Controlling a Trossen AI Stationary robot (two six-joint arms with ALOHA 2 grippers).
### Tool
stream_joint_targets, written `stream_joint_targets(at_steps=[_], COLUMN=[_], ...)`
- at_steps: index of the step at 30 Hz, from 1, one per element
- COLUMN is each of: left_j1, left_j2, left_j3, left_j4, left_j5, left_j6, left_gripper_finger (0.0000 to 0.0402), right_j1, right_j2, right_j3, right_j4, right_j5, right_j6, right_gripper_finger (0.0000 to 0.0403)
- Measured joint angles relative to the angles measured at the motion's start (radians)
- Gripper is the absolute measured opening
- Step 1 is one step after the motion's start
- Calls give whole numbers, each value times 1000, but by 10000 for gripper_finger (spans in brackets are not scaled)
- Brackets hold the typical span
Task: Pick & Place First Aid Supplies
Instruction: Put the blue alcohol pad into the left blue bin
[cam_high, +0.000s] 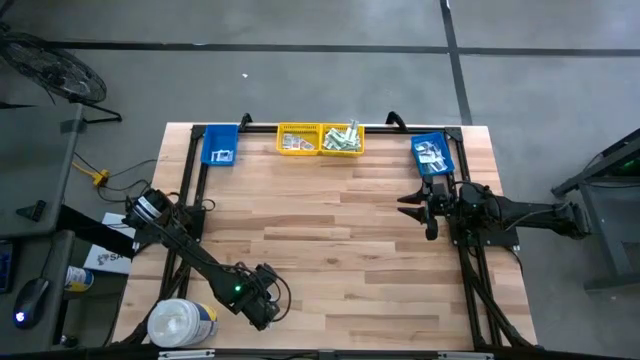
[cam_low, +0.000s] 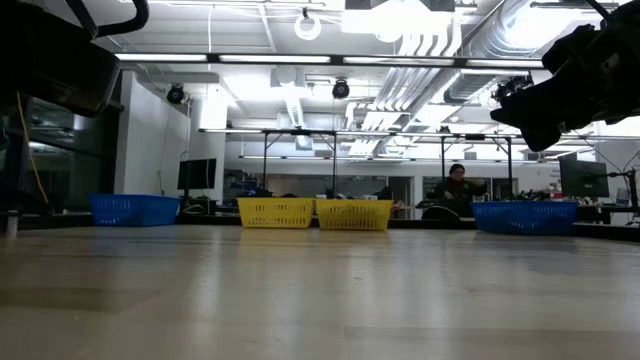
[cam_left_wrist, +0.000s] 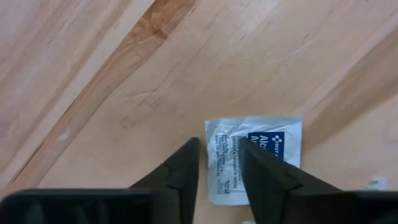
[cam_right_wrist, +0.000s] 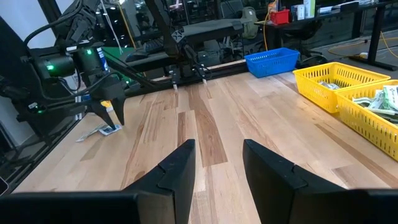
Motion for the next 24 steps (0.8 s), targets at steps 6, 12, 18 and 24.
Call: stream_joint_targets(at_steps=[6, 12, 18, 24], left_j1=[0, -1, -2, -3], left_j2=[0, 0, 6, 16], left_j3=[-1, 0, 35, 130], left_j4=[-1, -5, -47, -227], left_j5=[5, -3, -2, -35], left_j6=[-1, -1, 26, 77], left_gripper_finger=[72, 43, 5, 2], right_j1=[0, 0, 0, 0], right_j2=[0, 0, 0, 0], right_j3=[0, 0, 0, 0], right_j4=[0, 0, 0, 0], right_j5=[0, 0, 0, 0], right_j6=[0, 0, 0, 0], right_gripper_finger=[129, 129, 129, 129])
